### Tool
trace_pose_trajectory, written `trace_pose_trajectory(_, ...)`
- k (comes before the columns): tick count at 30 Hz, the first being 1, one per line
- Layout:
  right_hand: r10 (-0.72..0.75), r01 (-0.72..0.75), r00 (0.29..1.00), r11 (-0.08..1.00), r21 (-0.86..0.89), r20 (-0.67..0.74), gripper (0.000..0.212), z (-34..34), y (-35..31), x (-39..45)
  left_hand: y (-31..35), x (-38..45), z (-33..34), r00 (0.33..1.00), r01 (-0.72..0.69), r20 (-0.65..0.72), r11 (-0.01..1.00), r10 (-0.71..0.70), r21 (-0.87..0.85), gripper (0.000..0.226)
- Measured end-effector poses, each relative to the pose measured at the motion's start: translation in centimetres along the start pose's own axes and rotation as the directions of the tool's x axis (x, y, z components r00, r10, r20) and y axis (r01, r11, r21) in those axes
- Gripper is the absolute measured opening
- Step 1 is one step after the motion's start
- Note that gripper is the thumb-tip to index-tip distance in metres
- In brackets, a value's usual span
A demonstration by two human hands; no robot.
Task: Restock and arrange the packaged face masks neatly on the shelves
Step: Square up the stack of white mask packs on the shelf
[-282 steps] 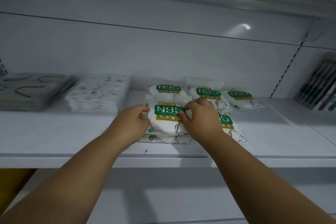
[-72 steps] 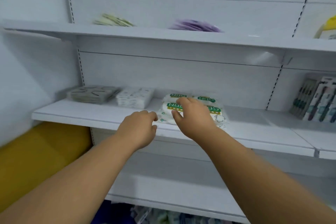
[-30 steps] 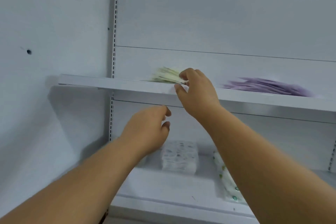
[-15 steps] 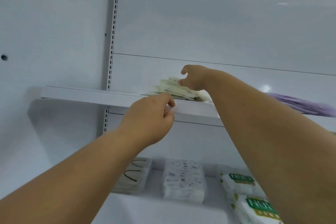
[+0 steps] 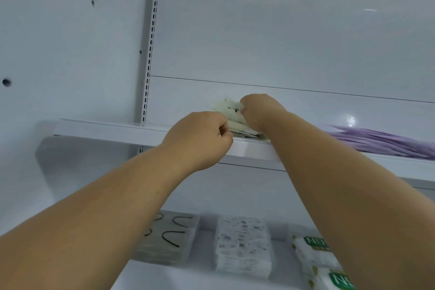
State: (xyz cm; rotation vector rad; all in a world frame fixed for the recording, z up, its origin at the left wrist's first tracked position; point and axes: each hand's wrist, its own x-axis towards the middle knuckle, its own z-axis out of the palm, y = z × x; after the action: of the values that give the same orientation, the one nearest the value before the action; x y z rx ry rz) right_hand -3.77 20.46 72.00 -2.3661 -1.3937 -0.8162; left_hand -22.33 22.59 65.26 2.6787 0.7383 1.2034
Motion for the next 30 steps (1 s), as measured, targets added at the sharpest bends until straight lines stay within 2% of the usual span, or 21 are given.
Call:
trace_pose_trajectory(4, 0.107, -0.091, 0.989, 0.985, 0.144, -0.106, 0.021, -0.2, 0.6, -0.2, 0.4, 1.6, -0.5, 1.000, 0.005, -0.025, 0.999, -0.006, -0.054, 0.015)
trace_pose_trajectory(7, 0.210, -0.154, 0.949, 0.959, 0.236, -0.235, 0.017, -0.8, 1.1, -0.5, 0.2, 3.3, -0.6, 0.996, 0.091, 0.014, 0.956, -0.091, -0.278, 0.018)
trace_pose_trajectory(9, 0.264, -0.182, 0.918, 0.943, 0.278, -0.295, 0.016, -1.1, 1.3, -0.9, 0.2, 4.8, -0.4, 0.985, 0.175, 0.071, 0.876, -0.160, -0.450, 0.024)
trace_pose_trajectory(11, 0.279, -0.174, 0.893, 0.937, 0.303, -0.353, 0.016, -1.2, 1.2, -1.4, 0.2, 6.3, -0.2, 0.953, 0.303, 0.184, 0.697, -0.242, -0.650, 0.036)
trace_pose_trajectory(13, 0.264, -0.137, 0.871, 0.940, 0.312, -0.414, 0.016, -1.1, 1.0, -1.7, 0.2, 8.0, -0.4, 0.884, 0.461, 0.378, 0.382, -0.274, -0.801, 0.055)
trace_pose_trajectory(15, 0.206, -0.075, 0.858, 0.957, 0.282, -0.470, 0.014, -1.1, 0.5, -2.0, -0.1, 9.7, -0.7, 0.830, 0.539, 0.508, 0.102, -0.229, -0.836, 0.072)
trace_pose_trajectory(17, 0.105, 0.008, 0.859, 0.976, 0.218, -0.501, 0.015, -1.1, 0.2, -2.2, -0.5, 11.1, -0.9, 0.823, 0.538, 0.540, -0.060, -0.175, -0.841, 0.084)
trace_pose_trajectory(19, -0.041, 0.119, 0.861, 0.985, 0.124, -0.507, 0.024, -0.9, -0.1, -2.3, -0.7, 12.4, -0.8, 0.844, 0.506, 0.525, -0.166, -0.107, -0.847, 0.091)
trace_pose_trajectory(21, -0.200, 0.249, 0.832, 0.968, 0.027, -0.517, 0.032, -0.3, -0.2, -2.0, -0.7, 13.2, -0.9, 0.857, 0.490, 0.510, -0.190, -0.072, -0.851, 0.090)
trace_pose_trajectory(23, -0.298, 0.362, 0.792, 0.932, 0.017, -0.533, 0.035, 0.3, -0.1, -1.6, -1.0, 13.9, -1.1, 0.865, 0.481, 0.494, -0.136, -0.089, -0.866, 0.074)
trace_pose_trajectory(25, -0.307, 0.411, 0.810, 0.905, 0.111, -0.500, 0.033, 0.4, -0.3, -1.5, -1.5, 14.4, -0.9, 0.852, 0.496, 0.497, -0.052, -0.162, -0.867, 0.048)
trace_pose_trajectory(27, -0.318, 0.428, 0.860, 0.876, 0.223, -0.399, 0.046, 0.6, -0.7, -1.8, -2.0, 14.8, -0.5, 0.838, 0.511, 0.489, 0.032, -0.242, -0.859, 0.028)
trace_pose_trajectory(29, -0.252, 0.366, 0.923, 0.808, 0.462, -0.291, 0.047, 0.2, -1.0, -2.0, -2.4, 15.0, 0.0, 0.843, 0.501, 0.447, 0.133, -0.299, -0.855, 0.013)
trace_pose_trajectory(30, -0.181, 0.310, 0.948, 0.722, 0.618, -0.263, 0.038, -0.1, -1.0, -2.0, -2.6, 15.1, 0.2, 0.849, 0.488, 0.423, 0.162, -0.317, -0.858, 0.013)
